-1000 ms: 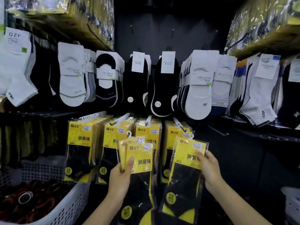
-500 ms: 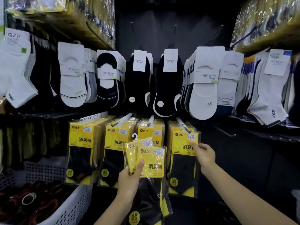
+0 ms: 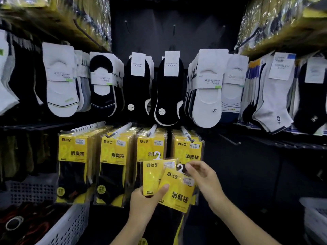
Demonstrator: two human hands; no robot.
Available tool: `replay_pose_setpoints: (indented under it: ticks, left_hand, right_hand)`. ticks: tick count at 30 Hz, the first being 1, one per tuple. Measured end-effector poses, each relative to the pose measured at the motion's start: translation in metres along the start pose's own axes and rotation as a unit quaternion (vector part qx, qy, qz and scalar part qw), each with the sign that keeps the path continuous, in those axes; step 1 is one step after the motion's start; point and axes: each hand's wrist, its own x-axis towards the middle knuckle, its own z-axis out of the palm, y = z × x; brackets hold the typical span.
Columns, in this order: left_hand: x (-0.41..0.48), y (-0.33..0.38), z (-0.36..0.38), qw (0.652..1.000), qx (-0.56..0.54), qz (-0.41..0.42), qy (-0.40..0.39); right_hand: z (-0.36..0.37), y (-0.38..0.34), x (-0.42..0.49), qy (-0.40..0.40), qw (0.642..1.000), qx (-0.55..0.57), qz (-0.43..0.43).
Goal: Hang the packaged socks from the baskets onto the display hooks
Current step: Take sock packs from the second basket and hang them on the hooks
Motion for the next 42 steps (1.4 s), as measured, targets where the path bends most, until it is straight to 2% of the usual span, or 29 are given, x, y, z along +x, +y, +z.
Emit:
replay_pose_setpoints:
  ticks: [5, 9, 12, 15, 22, 26, 30, 33, 37, 42]
  left_hand:
    - [-0.003, -0.001, -0.005, 0.998, 0.049, 0.037, -0.013]
    - [-0.008, 0.001, -0.009, 0.997, 0.058, 0.044, -0.025]
    - [-0.013, 0.002, -0.012, 0.997, 0.057, 0.045, -0.042]
    - [-0.017, 0.006, -0.014, 0.996, 0.051, 0.048, -0.052]
    - [-0.025, 0.010, -0.016, 0.998, 0.020, 0.051, -0.023]
    - [-0.023, 0.011, -0.011, 0.999, 0.003, 0.031, -0.011]
    - [-0.017, 0.012, -0.006, 1.000, -0.014, 0.019, -0.016]
    - [-0.012, 0.012, -0.005, 0.999, -0.020, 0.015, -0.026]
    - [0.001, 0.012, -0.016, 0.999, -0.011, 0.026, 0.018]
    - [0.018, 0.013, -0.032, 0.997, 0.035, 0.051, 0.043]
  right_hand:
    - [-0.014, -0.024, -0.003, -0.087, 0.993, -0.065, -0.037]
    - [-0.021, -0.032, -0.005, -0.122, 0.985, -0.115, -0.046]
    - [-0.022, -0.034, -0.007, -0.121, 0.983, -0.133, -0.046]
    - [-0.017, -0.033, -0.010, -0.099, 0.990, -0.091, -0.039]
    - [-0.012, -0.040, -0.012, -0.105, 0.988, -0.100, -0.060]
    - [-0.010, -0.032, -0.018, -0.085, 0.996, -0.030, 0.013]
    - [-0.011, -0.014, -0.031, -0.126, 0.986, -0.006, 0.110]
    - [-0.014, -0.004, -0.032, -0.053, 0.990, 0.041, 0.127]
    - [-0.032, -0.005, -0.013, 0.086, 0.985, 0.089, 0.117]
    - [-0.040, -0.014, 0.020, 0.118, 0.990, 0.044, 0.059]
